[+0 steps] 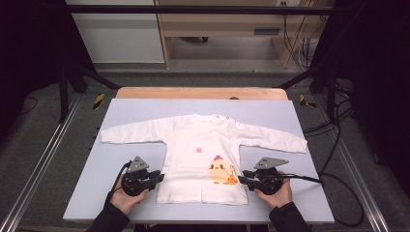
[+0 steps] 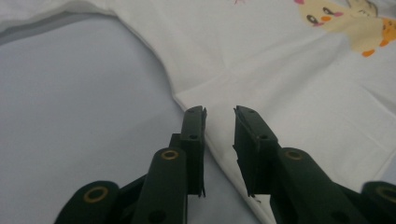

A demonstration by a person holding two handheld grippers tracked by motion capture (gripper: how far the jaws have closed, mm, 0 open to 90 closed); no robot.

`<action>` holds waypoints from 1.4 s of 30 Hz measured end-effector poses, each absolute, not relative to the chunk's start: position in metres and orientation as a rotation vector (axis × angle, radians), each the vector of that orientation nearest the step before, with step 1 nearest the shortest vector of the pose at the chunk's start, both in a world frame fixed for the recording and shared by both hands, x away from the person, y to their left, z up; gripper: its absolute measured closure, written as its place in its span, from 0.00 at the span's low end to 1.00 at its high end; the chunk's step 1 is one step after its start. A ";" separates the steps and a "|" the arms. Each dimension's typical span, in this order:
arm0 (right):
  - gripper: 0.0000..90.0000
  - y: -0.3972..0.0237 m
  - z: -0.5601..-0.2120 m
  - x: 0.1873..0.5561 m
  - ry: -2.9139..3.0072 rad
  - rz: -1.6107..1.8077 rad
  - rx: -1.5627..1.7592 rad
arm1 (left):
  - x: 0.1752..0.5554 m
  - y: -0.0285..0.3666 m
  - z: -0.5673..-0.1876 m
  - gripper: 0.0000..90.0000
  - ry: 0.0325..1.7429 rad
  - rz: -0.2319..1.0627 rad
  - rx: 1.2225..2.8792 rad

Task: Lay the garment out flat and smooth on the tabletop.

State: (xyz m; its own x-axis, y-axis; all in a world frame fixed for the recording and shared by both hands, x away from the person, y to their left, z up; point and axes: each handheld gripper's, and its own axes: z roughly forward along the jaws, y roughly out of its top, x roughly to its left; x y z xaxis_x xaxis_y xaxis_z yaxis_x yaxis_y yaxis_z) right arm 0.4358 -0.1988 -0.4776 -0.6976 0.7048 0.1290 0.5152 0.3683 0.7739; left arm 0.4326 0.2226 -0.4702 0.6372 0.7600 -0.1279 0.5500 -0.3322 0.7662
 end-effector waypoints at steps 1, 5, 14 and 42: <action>0.66 -0.200 -0.476 0.436 2.381 1.258 1.083 | 0.432 0.223 -0.469 0.74 1.012 0.328 2.012; 0.51 -0.206 -0.472 0.437 2.286 1.368 1.068 | 0.433 0.226 -0.464 0.57 0.954 0.361 1.973; 0.21 -0.227 -0.465 0.441 2.118 1.522 1.101 | 0.436 0.239 -0.456 0.23 0.909 0.383 1.902; 0.01 -0.268 -0.479 0.446 2.086 1.517 1.141 | 0.446 0.287 -0.469 0.01 0.975 0.415 1.834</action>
